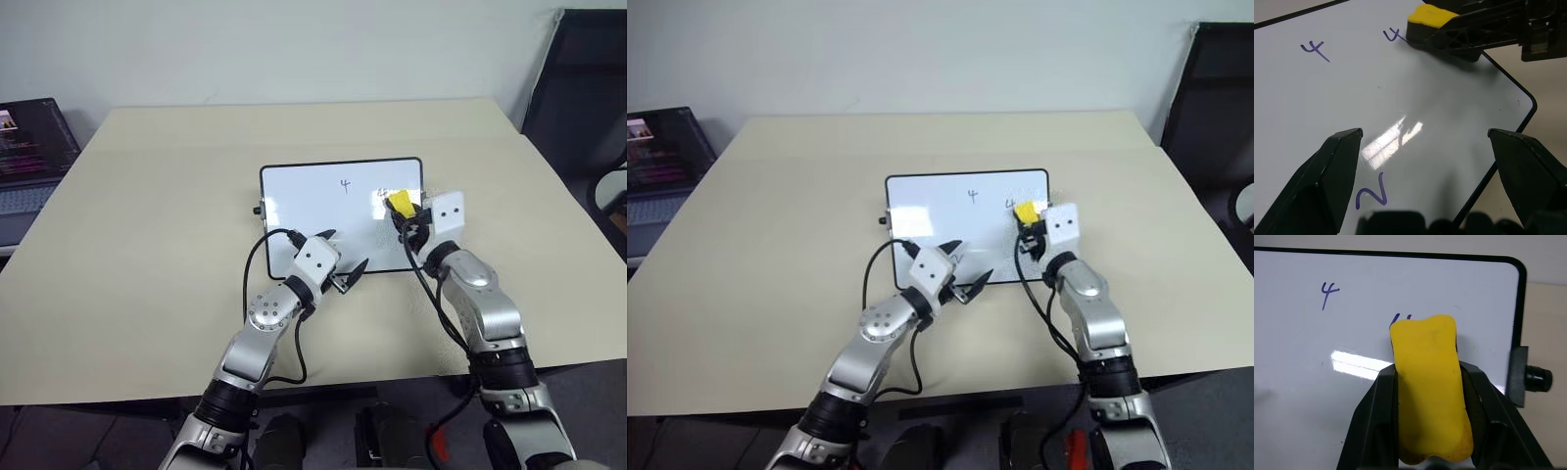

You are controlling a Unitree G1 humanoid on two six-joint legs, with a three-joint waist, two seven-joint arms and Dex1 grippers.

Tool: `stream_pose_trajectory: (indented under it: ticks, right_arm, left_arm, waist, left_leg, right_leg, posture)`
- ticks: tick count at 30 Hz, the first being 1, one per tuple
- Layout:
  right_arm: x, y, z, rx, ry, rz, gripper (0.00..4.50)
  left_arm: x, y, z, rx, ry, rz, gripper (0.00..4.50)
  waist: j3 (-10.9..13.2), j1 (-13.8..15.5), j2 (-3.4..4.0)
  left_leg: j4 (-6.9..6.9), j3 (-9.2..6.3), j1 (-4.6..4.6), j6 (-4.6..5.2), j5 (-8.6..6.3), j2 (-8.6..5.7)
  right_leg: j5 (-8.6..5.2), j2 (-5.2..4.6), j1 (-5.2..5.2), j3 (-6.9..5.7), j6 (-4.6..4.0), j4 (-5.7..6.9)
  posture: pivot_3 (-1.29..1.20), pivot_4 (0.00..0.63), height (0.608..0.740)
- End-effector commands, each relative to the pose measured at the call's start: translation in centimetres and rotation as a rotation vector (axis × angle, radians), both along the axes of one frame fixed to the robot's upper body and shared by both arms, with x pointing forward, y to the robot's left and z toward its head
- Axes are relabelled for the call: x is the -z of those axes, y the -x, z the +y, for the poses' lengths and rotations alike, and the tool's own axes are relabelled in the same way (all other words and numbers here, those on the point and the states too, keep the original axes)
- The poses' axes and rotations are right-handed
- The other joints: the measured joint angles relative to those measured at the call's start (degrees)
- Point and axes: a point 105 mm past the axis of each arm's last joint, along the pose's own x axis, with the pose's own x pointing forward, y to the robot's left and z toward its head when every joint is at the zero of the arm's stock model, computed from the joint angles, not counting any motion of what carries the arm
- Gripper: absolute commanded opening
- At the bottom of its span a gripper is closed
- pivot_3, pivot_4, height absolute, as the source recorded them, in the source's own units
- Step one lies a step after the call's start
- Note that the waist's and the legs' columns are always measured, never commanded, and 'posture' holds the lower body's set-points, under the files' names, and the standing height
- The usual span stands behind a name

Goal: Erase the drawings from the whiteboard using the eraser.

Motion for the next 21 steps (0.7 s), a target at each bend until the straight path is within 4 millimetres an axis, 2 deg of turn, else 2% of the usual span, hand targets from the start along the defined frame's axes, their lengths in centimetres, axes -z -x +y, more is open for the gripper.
stream_pose_trajectory:
  ticks: [1, 9, 19, 21]
  right_arm:
    - [-1.7, -0.4, 0.4, -0.01, 0.011, -0.067, 1.3]
    - [-1.9, -1.2, 0.7, -0.006, 0.026, -0.074, 1.3]
    - [-2.1, -1.4, 3.6, -0.058, 0.033, -0.073, 1.3]
    - [-1.8, -1.4, 3.6, -0.059, 0.041, -0.055, 1.3]
  left_arm:
    - [-1.3, -0.1, -0.1, 0.003, 0.012, -0.057, 4.5]
    - [-1.5, -0.1, -0.2, 0.003, 0.016, -0.06, 4.5]
    - [-1.6, -0.3, -0.3, 0.003, 0.023, -0.062, 4.5]
    - [-1.6, -0.2, -0.3, 0.001, 0.024, -0.063, 4.5]
  waist:
    - [0.0, 0.0, 0.0]
    - [0.0, -0.1, 0.0]
    - [0.0, -0.1, 0.0]
    - [0.0, -0.1, 0.0]
  left_leg:
    - [0.0, 0.0, 0.0, 0.0, 0.0, 0.0]
    - [0.05, 0.0, 0.05, 0.01, 0.01, 0.02]
    - [0.05, 0.01, 0.06, 0.01, 0.01, 0.04]
    - [0.06, 0.01, 0.06, 0.01, 0.01, 0.03]
  right_leg:
    - [0.0, 0.0, 0.0, 0.0, 0.0, 0.01]
    - [0.01, 0.0, 0.0, 0.0, 0.0, 0.12]
    - [0.02, 0.02, 0.0, 0.01, -0.01, 0.15]
    - [0.02, 0.02, 0.0, 0.01, -0.01, 0.15]
  posture:
    - [0.0, 0.15, 0.74]
    - [0.0, 0.15, 0.74]
    - [0.0, 0.15, 0.74]
    - [0.0, 0.15, 0.74]
